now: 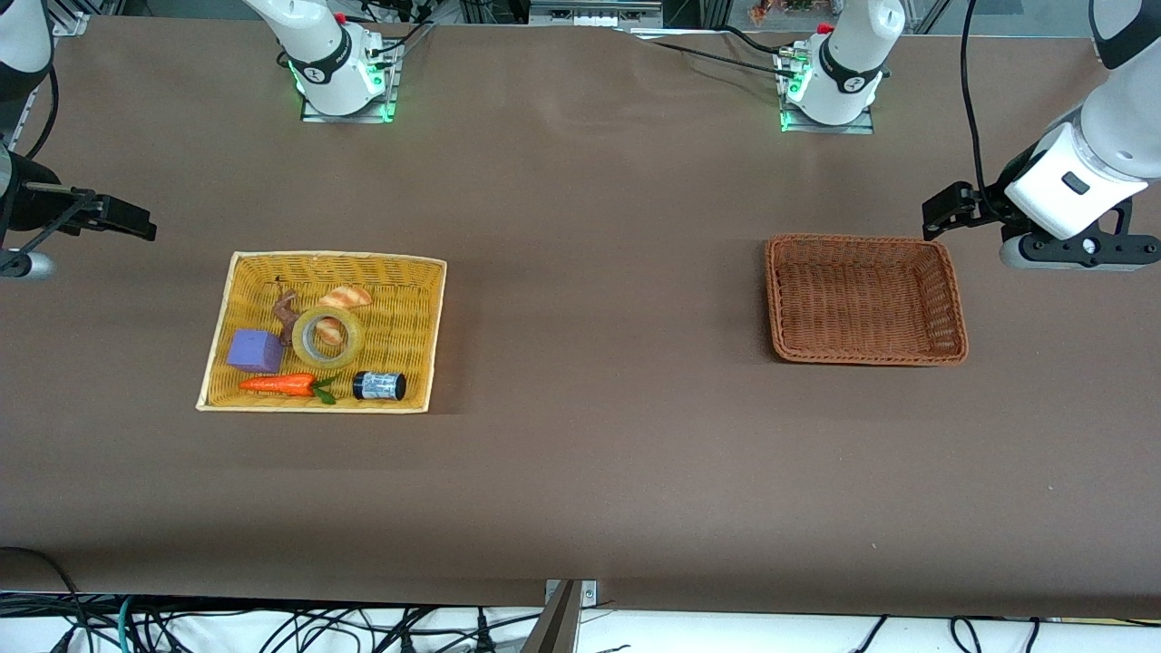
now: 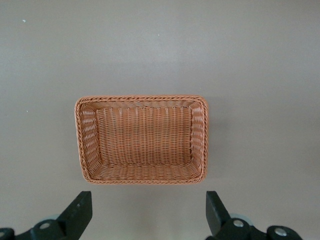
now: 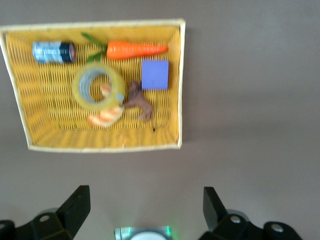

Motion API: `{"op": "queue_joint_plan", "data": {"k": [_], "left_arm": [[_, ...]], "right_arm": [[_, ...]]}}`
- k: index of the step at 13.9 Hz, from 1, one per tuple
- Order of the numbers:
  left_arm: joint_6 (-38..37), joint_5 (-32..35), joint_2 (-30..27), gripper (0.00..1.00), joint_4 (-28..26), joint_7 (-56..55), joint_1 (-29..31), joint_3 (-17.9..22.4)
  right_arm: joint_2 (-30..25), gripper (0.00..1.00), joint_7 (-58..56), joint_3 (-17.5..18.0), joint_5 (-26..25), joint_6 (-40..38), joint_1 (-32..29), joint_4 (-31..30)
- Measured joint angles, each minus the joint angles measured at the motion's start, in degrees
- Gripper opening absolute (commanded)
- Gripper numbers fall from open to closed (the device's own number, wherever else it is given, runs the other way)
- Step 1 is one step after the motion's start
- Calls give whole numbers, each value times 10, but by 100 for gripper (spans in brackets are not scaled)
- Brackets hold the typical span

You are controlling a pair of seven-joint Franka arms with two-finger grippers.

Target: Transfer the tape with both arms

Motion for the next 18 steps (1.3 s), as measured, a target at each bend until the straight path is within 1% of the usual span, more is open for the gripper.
{"op": "queue_joint_plan", "data": {"k": [3, 6, 10, 18], "left_arm": [[0, 0, 0, 100, 0, 0, 0, 0], [0, 0, 0, 100, 0, 0, 0, 0], [0, 0, 0, 100, 0, 0, 0, 0], [0, 0, 0, 100, 0, 0, 0, 0]], "right_arm": [[-10, 100, 0, 0, 0, -69, 0, 36], [-13, 100, -1, 3, 0, -89, 0, 50], [-12, 100, -1, 5, 1, -87, 0, 50], [-2, 100, -1, 7, 1, -28, 1, 50]]}}
